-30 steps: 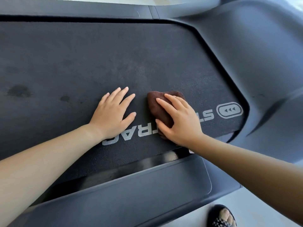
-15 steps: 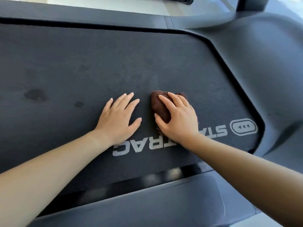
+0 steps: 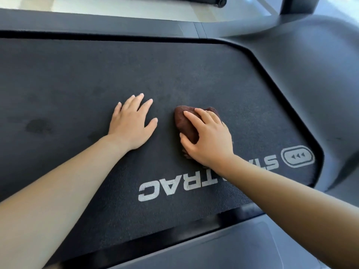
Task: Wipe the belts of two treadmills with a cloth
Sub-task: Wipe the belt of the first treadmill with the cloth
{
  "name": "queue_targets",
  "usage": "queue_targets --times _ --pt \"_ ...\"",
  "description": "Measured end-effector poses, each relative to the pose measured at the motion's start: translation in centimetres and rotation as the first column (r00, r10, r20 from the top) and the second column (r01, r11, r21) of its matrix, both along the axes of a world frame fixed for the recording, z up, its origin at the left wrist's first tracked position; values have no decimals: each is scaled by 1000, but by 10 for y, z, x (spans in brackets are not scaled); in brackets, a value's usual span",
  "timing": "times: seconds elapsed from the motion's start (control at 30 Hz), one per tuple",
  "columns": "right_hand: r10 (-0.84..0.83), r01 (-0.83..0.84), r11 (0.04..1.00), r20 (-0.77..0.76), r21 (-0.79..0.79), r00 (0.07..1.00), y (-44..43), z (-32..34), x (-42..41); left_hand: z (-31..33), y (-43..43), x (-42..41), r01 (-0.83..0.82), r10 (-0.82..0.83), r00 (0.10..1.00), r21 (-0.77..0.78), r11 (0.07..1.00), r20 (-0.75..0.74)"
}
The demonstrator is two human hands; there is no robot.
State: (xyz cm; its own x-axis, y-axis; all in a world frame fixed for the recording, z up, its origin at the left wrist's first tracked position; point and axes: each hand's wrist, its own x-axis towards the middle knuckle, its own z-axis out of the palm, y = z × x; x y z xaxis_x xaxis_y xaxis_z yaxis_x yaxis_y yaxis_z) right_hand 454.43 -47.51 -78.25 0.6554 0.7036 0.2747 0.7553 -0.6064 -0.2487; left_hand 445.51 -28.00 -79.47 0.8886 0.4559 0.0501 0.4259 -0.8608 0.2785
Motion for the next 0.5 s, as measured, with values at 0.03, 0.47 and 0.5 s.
queue_targets --times 0.03,0.47,0.5 --pt "-17 17 1000 -4 5 1000 7 0 4 0 1 4 6 -6 1000 0 1000 0" --pt "-55 55 998 0 -7 999 108 -3 130 -2 19 60 30 -30 1000 5 1000 4" --pt "-48 48 999 -6 -16 999 115 -2 143 -3 19 60 22 -22 1000 9 1000 15"
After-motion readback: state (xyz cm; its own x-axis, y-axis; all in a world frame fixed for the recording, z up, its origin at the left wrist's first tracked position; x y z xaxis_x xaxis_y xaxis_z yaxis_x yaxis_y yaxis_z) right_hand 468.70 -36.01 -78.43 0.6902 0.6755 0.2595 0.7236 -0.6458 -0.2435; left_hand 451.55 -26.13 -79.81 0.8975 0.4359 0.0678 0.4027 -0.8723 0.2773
